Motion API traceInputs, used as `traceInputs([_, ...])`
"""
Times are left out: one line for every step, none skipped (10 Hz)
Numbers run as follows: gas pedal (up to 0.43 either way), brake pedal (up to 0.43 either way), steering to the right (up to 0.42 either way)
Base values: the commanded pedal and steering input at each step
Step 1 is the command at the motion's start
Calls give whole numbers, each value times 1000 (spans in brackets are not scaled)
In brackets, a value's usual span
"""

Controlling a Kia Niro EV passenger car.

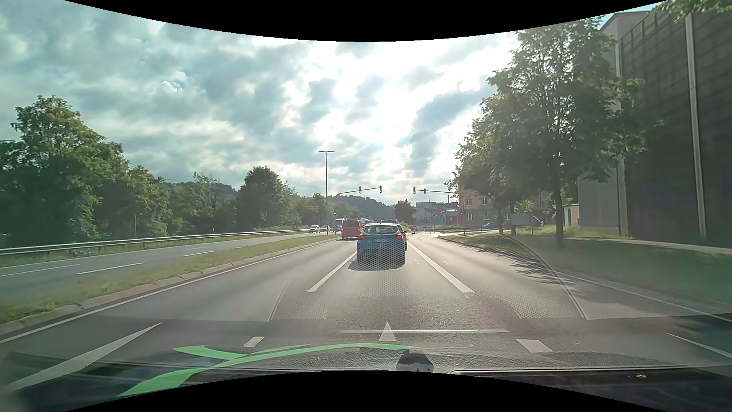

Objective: Follow the waypoints while adhering to traffic rules and regulations

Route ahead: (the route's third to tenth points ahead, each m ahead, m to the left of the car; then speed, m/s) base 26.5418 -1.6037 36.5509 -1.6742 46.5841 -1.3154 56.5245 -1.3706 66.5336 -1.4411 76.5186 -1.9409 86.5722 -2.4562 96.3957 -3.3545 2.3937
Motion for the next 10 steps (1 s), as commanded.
traceInputs([0,91,-5])
traceInputs([0,91,-6])
traceInputs([0,98,-6])
traceInputs([0,98,-6])
traceInputs([0,98,-6])
traceInputs([0,98,-6])
traceInputs([0,98,-5])
traceInputs([0,110,-5])
traceInputs([0,134,-6])
traceInputs([0,140,-6])
